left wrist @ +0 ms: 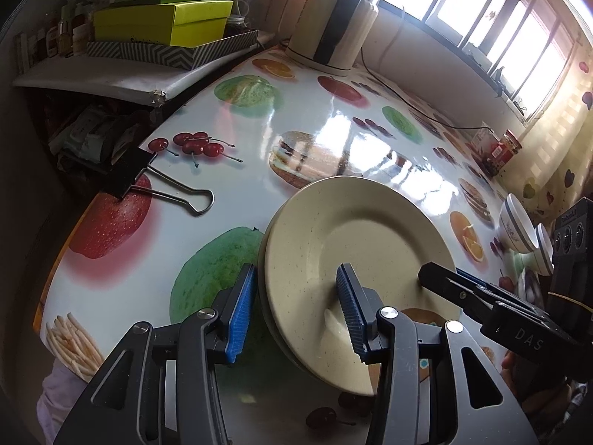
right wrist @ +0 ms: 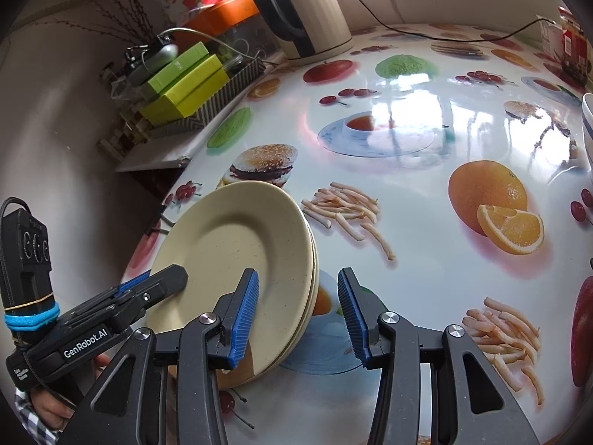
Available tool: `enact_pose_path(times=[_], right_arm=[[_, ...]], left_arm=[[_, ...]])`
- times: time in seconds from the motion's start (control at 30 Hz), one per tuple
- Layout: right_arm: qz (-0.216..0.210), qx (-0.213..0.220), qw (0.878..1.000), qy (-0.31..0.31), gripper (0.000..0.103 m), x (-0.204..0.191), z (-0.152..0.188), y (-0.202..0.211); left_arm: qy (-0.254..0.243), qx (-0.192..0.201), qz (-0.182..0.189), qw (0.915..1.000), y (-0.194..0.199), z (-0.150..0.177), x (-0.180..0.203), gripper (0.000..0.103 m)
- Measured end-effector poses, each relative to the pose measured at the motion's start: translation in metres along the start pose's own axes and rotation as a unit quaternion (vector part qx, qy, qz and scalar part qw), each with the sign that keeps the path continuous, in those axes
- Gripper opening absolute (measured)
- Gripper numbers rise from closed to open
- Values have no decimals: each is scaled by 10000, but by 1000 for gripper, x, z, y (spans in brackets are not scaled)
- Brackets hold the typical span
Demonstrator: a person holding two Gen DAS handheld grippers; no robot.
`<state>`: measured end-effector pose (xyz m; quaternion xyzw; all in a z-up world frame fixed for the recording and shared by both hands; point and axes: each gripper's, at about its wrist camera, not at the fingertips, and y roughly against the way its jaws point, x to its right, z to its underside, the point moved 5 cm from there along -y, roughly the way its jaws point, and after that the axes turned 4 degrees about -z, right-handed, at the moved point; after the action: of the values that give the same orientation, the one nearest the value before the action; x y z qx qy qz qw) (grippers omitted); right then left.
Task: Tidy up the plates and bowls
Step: 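Withdraw both open grippers from the stacked cream plates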
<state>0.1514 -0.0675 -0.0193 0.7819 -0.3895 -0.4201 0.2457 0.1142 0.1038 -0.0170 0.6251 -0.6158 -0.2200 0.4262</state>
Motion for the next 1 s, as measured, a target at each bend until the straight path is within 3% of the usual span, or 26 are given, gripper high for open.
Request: enact_pose_path(times=[0.4, 1.0], right_arm=[[-193, -55, 9997, 121, 39, -6, -2, -7], [37, 143, 9999, -85, 33, 15, -22, -5]], left_arm=[[69, 2, 80, 9999, -4, -4, 0, 46], [-91, -79, 114, 9999, -28, -31, 19, 46]])
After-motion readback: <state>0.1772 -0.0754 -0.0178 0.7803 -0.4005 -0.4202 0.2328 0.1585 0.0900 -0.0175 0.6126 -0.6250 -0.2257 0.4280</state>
